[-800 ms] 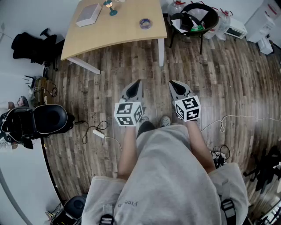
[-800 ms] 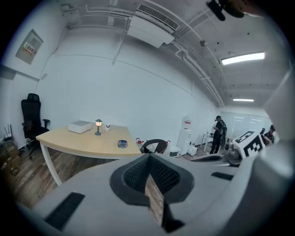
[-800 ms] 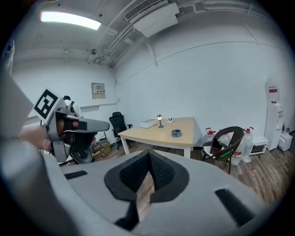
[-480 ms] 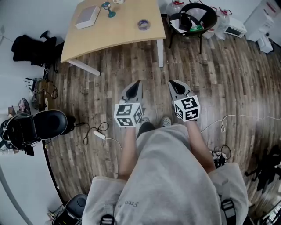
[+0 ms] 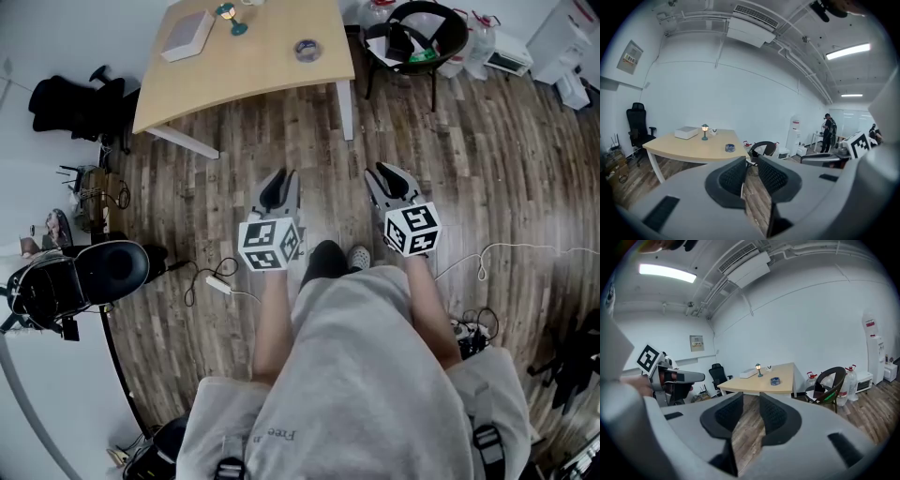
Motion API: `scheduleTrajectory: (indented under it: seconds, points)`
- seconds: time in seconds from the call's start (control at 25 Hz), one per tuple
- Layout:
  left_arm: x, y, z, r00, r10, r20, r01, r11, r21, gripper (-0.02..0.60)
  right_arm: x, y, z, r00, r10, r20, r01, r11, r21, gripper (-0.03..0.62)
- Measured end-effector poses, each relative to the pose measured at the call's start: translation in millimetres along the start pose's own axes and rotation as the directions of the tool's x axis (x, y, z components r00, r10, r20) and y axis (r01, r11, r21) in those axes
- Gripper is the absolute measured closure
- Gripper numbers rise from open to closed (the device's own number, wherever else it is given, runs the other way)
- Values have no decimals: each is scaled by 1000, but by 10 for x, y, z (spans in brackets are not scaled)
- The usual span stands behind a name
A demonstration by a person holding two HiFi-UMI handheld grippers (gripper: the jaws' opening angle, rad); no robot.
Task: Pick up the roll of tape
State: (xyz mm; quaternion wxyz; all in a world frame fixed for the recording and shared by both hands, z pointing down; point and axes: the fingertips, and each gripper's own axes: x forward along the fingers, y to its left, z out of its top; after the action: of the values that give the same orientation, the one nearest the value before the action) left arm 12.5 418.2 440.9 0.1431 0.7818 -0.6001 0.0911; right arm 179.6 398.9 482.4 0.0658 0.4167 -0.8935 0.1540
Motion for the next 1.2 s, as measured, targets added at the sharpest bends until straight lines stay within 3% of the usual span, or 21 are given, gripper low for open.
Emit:
scheduleTrajectory:
  seconds: [0.56, 1.2]
  points:
    - [365, 289, -138, 998, 34, -46, -35, 999, -13, 492, 281, -270, -111, 999, 4, -39, -3, 1000, 5, 462]
    - [1763, 1012, 499, 998, -13, -66, 12, 1000, -20, 492, 1523, -943, 360, 995, -54, -84, 56, 998, 25, 462]
